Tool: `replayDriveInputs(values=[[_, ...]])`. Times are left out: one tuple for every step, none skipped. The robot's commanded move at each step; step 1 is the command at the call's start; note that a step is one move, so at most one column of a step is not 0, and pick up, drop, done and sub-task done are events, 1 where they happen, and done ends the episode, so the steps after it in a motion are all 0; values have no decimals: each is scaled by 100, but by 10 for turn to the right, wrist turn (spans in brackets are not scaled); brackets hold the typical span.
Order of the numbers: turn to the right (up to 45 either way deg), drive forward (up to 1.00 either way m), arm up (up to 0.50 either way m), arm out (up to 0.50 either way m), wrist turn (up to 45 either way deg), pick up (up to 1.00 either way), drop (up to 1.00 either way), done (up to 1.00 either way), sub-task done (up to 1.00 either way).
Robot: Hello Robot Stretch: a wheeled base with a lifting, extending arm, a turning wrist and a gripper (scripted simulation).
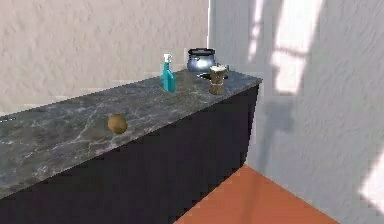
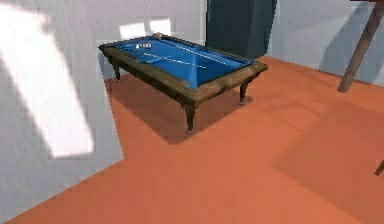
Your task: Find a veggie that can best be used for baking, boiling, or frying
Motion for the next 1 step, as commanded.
replayDriveInputs(values=[[-210,0,0,0,0,0,0,0,0]])
